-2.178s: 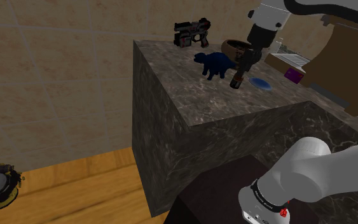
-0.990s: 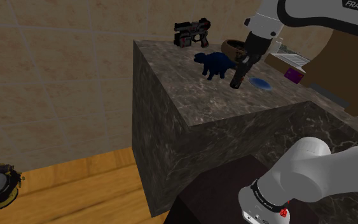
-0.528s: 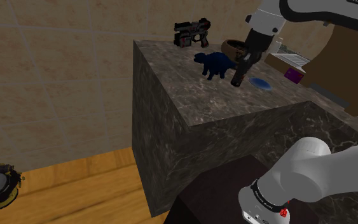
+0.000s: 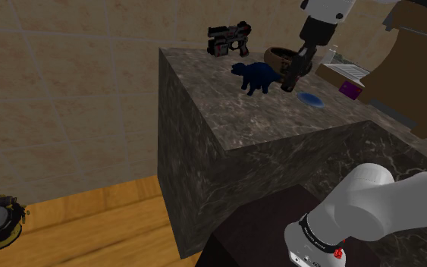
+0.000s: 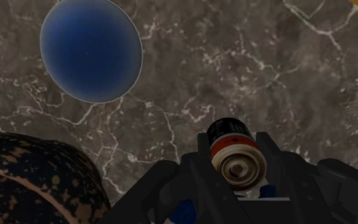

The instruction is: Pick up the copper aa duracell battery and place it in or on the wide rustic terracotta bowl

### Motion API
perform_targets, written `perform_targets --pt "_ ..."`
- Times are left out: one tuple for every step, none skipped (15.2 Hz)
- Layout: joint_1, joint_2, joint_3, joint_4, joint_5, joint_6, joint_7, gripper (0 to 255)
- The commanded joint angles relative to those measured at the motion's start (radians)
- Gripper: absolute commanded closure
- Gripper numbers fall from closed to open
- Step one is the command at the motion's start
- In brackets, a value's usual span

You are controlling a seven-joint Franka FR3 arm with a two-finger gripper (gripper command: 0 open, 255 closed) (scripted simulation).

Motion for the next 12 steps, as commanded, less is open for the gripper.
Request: perform_targets --pt "0.001 0.012 0.001 0.038 0.001 -0.026 -0.001 255" --pt "0.001 0.018 0.001 0.056 0.001 -0.038 -0.001 255" --pt "0.001 0.024 0.001 0.075 0.002 -0.051 -0.002 255" --pt "0.001 0.03 0.001 0.094 0.002 -0.064 -0.002 255" --pt "0.002 0.037 0.002 0.113 0.003 -0.076 -0.003 255" --pt "0.002 0.043 0.002 0.132 0.003 -0.089 -0.003 255" --pt "0.002 0.05 0.002 0.152 0.004 -0.102 -0.004 255" --pt "0.002 0.057 0.002 0.171 0.004 -0.115 -0.004 255" --pt "0.003 0.064 0.002 0.191 0.004 -0.127 -0.005 255" --pt "0.003 0.072 0.002 0.212 0.005 -0.14 -0.005 255" --pt "0.003 0.08 0.002 0.232 0.005 -0.153 -0.006 255" --pt "0.003 0.087 0.003 0.253 0.005 -0.166 -0.007 255"
